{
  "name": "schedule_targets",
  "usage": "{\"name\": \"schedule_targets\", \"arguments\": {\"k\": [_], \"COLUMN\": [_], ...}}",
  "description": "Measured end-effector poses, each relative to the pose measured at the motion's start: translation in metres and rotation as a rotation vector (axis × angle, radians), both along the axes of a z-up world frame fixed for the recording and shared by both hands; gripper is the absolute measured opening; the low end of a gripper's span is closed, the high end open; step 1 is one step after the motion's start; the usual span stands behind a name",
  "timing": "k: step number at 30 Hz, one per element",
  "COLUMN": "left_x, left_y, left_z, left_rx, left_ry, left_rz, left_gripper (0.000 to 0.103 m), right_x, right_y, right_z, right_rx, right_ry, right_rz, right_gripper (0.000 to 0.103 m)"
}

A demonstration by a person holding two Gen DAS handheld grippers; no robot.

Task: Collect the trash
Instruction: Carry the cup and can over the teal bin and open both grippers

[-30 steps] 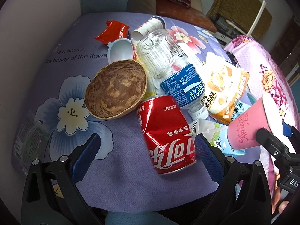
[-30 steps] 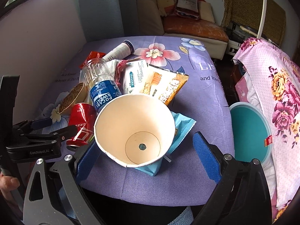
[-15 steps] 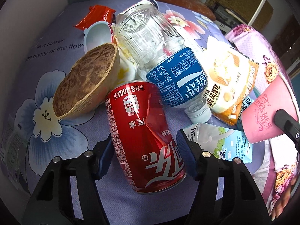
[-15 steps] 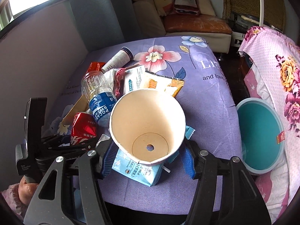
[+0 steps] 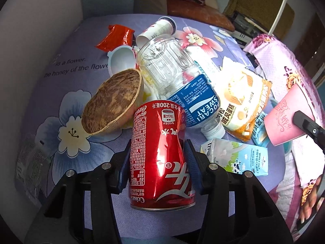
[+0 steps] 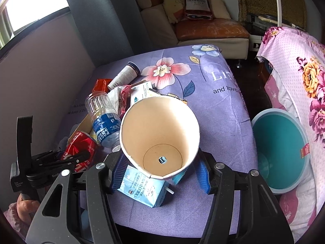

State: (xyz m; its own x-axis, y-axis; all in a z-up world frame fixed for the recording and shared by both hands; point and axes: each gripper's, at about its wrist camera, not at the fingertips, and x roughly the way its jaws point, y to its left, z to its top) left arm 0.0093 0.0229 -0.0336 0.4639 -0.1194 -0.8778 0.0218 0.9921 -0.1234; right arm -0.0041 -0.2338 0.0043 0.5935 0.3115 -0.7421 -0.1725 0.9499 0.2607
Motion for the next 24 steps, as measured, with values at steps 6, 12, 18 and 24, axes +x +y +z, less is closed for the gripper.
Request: {"name": "schedule_targets", "arguments": {"k": [6,12,18,24], "left_x": [0.001,0.014,0.033,0.043], "left_y": [-0.019,-0.065,-0.165,-0.272], "left_z": [0.037,0.058,0.051,0.032], "left_rx": [0.006,-0.004,-0.001,0.004], "left_ry": [-0.096,-0.127,-0.111,-0.070], "left_rz": [-0.045,-0.154,-0.368,-0.551], "left_gripper": [0.050,0.050,0.050,0.050], "right_x": [0.001,-0.001,-0.012,-0.026], "right_y": [-0.031,-0.076,-0.154,-0.225], "right_z": [0.011,0.022,0.019,-0.004], "right_rx": [0.023,0.016,0.022,0.026], "right_ry": [-0.030,-0.066,-0.071,-0.036], "right_rz": [-0.073,-0.172,-0.352,-0.487], "right_gripper": [0.056,0.056,0.056,0.056]}}
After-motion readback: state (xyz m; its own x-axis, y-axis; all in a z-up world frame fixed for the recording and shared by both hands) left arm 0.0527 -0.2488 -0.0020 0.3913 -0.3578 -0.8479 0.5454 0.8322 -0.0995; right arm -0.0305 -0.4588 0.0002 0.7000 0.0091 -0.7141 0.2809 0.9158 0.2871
